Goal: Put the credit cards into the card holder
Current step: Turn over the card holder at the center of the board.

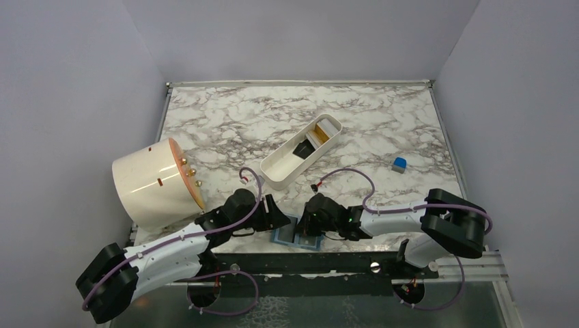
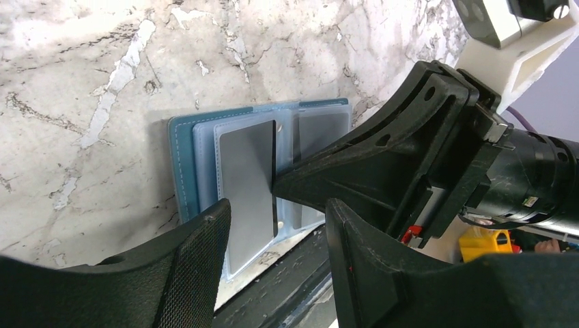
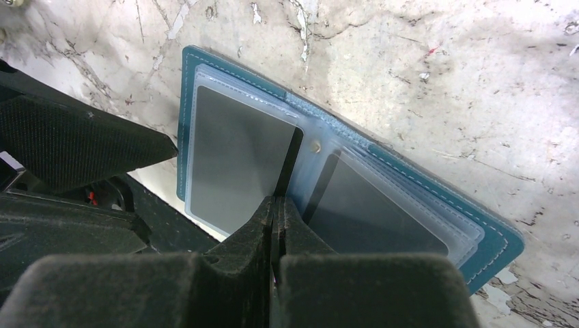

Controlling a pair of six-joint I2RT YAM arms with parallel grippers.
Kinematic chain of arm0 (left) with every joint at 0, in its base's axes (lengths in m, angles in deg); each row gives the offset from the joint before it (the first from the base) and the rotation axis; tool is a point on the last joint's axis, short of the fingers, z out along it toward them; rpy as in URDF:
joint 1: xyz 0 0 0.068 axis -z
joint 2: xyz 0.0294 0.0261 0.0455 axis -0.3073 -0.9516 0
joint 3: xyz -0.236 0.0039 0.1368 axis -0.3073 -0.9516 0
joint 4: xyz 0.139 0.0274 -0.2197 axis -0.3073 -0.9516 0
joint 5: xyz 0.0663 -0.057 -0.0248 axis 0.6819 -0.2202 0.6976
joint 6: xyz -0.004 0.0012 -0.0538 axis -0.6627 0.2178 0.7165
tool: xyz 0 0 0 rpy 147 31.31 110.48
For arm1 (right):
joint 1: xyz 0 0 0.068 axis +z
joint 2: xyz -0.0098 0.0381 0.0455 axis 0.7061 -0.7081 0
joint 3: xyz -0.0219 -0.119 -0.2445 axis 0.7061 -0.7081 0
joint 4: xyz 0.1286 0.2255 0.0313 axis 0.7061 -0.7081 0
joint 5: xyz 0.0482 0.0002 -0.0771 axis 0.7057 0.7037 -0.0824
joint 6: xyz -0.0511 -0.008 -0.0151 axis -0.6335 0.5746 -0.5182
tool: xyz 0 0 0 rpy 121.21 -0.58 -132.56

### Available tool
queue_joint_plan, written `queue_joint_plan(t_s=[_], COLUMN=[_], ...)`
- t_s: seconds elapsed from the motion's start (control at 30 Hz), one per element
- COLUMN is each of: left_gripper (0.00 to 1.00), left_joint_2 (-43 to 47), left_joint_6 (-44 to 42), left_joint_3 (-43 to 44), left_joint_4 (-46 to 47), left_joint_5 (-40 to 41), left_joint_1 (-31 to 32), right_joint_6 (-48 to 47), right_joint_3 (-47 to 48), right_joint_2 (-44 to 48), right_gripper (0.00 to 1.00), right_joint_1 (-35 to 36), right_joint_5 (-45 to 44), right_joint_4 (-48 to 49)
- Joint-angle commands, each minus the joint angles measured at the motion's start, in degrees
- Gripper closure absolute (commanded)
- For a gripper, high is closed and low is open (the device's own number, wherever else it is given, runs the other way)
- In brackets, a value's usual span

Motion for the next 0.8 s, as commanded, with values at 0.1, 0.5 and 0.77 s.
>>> queue_joint_plan(t_s=[0.1,0.5,0.77], left_gripper=[0.45,0.45,0.45], left_joint_2=[-2.32,-1.68,-1.62], left_joint_6=[0.07,-0.32,-1.34], left_joint_3=[-0.55,-0.50,0.39], left_joint_4=[3.26,1.63,-0.27], left_joint_5=[-1.15,0.13,1.17], left_joint_1=[0.16,0.20,0.18], right_joint_6=[0.05,0.05,-0.04], right_joint_3=[-1.63,-1.48,-1.30], right_joint_2=[-2.22,-2.39,-2.45], right_gripper=[0.99,0.99,0.99], right_joint_1=[0.59,0.64,0.63], right_joint_5=[-0.25,-0.35,-0.39], right_joint_4=[-1.58,-1.56,-1.69])
